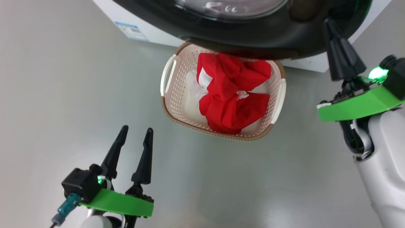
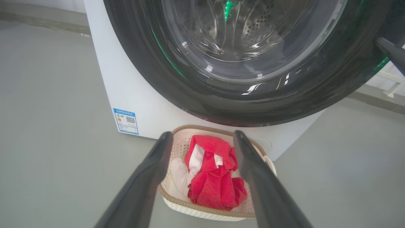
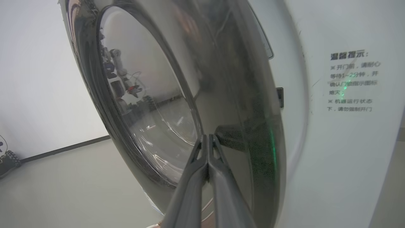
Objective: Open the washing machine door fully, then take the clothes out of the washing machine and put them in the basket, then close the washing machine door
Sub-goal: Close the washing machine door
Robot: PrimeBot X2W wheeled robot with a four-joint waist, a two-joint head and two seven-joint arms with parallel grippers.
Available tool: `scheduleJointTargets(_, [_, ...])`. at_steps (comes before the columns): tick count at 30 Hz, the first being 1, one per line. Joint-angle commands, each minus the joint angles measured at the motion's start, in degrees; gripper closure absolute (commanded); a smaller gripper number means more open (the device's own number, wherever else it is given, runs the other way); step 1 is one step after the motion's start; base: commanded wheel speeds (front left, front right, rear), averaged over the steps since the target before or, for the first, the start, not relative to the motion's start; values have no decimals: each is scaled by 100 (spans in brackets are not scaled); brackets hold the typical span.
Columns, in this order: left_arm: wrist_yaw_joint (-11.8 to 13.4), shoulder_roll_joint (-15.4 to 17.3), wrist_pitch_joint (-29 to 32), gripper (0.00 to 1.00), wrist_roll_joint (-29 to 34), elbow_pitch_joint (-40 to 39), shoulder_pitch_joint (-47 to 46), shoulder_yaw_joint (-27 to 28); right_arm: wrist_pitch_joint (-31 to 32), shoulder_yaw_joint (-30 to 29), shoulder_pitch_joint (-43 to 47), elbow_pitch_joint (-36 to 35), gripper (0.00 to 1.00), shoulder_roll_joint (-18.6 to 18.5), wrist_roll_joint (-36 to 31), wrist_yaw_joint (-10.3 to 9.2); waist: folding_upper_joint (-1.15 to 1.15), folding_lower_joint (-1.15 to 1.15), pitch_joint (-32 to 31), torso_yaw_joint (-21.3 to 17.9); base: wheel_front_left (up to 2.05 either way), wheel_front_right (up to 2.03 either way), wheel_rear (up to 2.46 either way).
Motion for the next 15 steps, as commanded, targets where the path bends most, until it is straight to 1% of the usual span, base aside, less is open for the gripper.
scheduleJointTargets(1, [-30,68,-45,0,-73,-159,-118,145,-35,43,-158,-132,100,-31,26,35,0,0,163,95,0,0,0])
scheduleJointTargets(9, [-23,68,-45,0,-214,-191,-321,-1,-35,-174,-557,-139,100,-183,24,35,0,0,435,248,0,0,0])
scheduleJointTargets(15, [-5,68,-45,0,-254,-216,-367,-38,-35,-359,-740,-146,100,-148,74,35,0,0,519,305,0,0,0])
